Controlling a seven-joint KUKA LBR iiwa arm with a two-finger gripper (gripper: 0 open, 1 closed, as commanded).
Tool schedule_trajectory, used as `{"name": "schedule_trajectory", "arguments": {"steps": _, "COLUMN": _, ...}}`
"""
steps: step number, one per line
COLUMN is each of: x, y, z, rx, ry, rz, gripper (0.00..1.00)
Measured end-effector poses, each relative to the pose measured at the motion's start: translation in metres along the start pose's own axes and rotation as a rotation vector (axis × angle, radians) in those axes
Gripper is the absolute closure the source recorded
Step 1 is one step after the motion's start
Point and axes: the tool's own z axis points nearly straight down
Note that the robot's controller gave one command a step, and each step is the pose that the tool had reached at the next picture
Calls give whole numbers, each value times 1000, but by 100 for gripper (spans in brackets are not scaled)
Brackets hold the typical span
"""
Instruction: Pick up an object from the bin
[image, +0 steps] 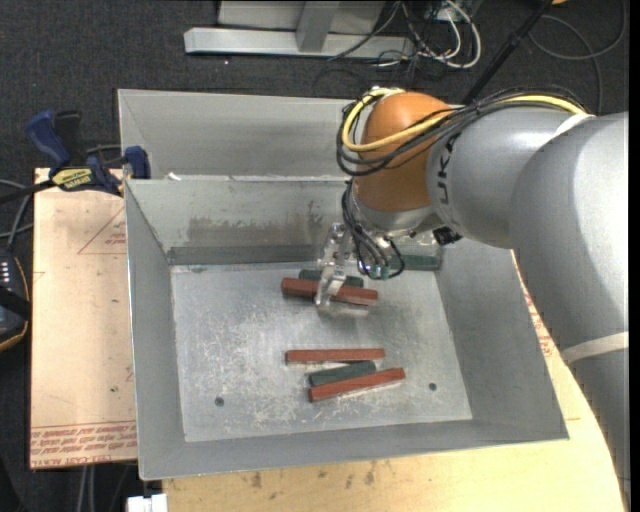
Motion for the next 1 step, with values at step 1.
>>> {"name": "schedule_trajectory", "arguments": {"steps": 1, "x": -2, "y": 1, "z": -53, "rx": -1, "ry": -6, "rz": 0, "gripper": 100}}
